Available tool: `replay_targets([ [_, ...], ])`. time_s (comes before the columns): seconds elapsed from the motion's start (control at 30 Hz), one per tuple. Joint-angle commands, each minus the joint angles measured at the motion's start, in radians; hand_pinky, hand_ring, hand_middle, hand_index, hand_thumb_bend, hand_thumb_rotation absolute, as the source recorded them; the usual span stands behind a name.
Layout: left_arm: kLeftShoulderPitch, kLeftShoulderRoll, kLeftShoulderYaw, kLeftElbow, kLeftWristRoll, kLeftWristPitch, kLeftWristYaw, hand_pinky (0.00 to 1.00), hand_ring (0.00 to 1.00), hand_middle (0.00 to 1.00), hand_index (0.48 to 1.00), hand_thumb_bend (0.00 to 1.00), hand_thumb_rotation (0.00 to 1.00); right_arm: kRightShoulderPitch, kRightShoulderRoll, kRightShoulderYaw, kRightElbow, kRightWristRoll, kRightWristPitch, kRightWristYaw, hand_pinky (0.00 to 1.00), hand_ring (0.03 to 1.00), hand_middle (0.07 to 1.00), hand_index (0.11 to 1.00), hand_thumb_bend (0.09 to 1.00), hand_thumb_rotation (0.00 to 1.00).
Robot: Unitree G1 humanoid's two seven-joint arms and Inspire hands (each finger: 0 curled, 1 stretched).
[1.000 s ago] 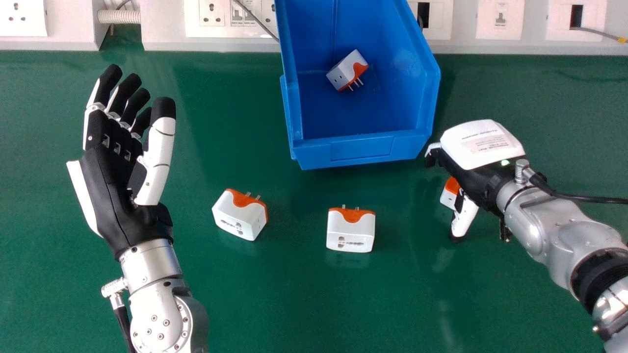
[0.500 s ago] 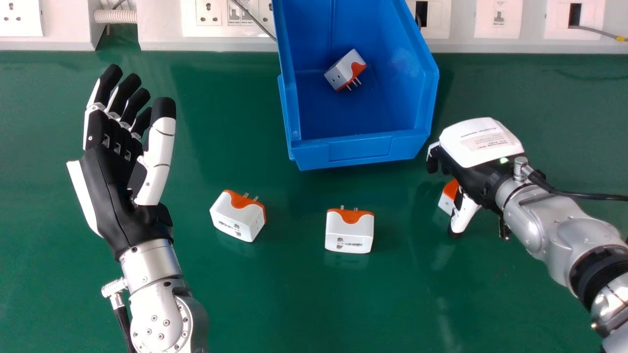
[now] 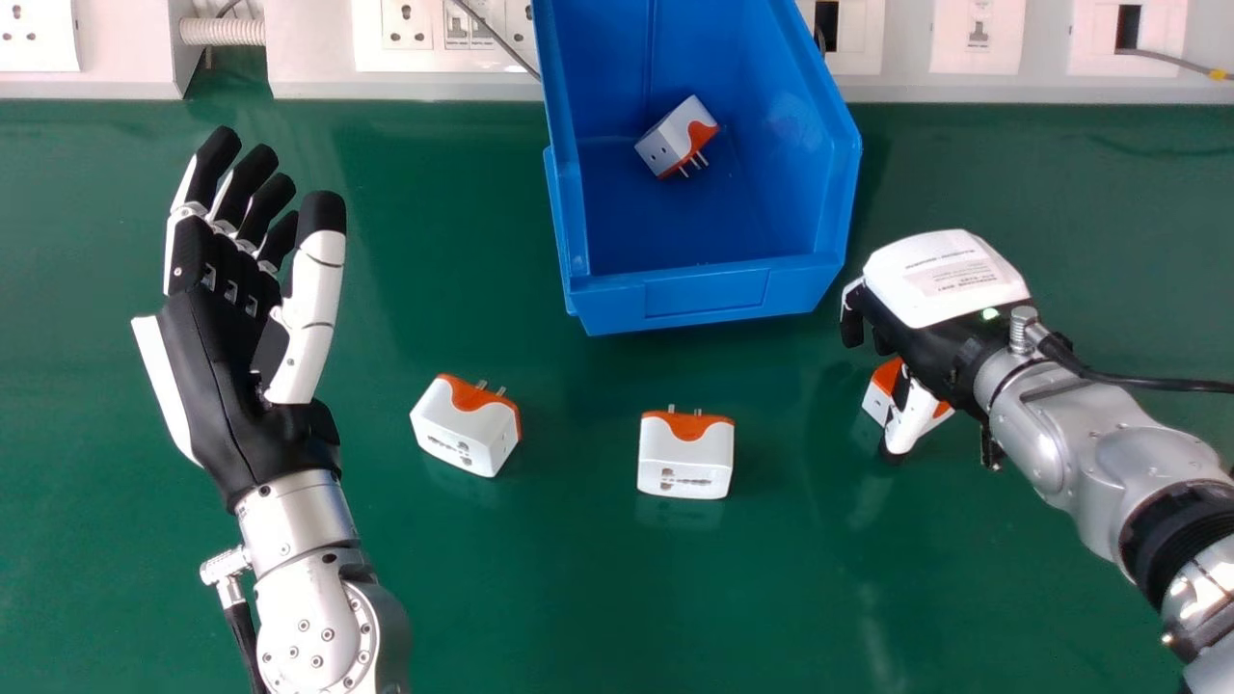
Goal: Pick all objects and put in blue box
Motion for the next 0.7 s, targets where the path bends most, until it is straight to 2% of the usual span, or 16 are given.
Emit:
replay_targets([
  [0.0, 0.000, 0.001, -0.005, -0.016, 0.013, -0.017, 0.005, 0.79, 0.80, 0.81, 0.816, 0.70, 0.40, -0.019, -0.010, -0.009, 0.004, 0.001, 0.025, -0.013, 0.37, 0.485, 0.558, 0.614, 0.542, 0.02],
  [0.1, -0.001, 0.002, -0.004, -0.017, 0.015, -0.014, 0.008, 0.78, 0.80, 0.81, 0.816, 0.70, 0.40, -0.017, -0.012, -0.006, 0.003, -0.004, 0.025, -0.022, 0.36, 0.472, 0.547, 0.606, 0.532, 0.02],
  [0.27, -0.003, 0.005, -0.003, -0.011, 0.004, -0.019, 0.000, 0.78, 0.80, 0.81, 0.815, 0.70, 0.40, -0.016, -0.011, -0.006, -0.001, -0.005, 0.025, -0.031, 0.35, 0.461, 0.537, 0.600, 0.523, 0.01],
  [0.4, -0.007, 0.005, -0.002, -0.008, 0.006, -0.015, 0.004, 0.78, 0.80, 0.81, 0.815, 0.70, 0.40, -0.018, -0.012, -0.006, -0.002, -0.003, 0.023, -0.024, 0.35, 0.458, 0.537, 0.578, 0.518, 0.01],
  [0.53, -0.008, 0.004, -0.003, -0.007, 0.003, -0.017, 0.002, 0.79, 0.80, 0.81, 0.815, 0.70, 0.40, -0.019, -0.014, -0.009, -0.002, 0.000, 0.018, -0.024, 0.34, 0.455, 0.537, 0.560, 0.514, 0.01],
  [0.67, -0.008, 0.005, -0.004, -0.012, 0.010, -0.013, 0.008, 0.78, 0.80, 0.81, 0.815, 0.70, 0.40, -0.018, -0.014, -0.013, -0.002, 0.003, 0.019, -0.029, 0.34, 0.447, 0.529, 0.563, 0.509, 0.01],
])
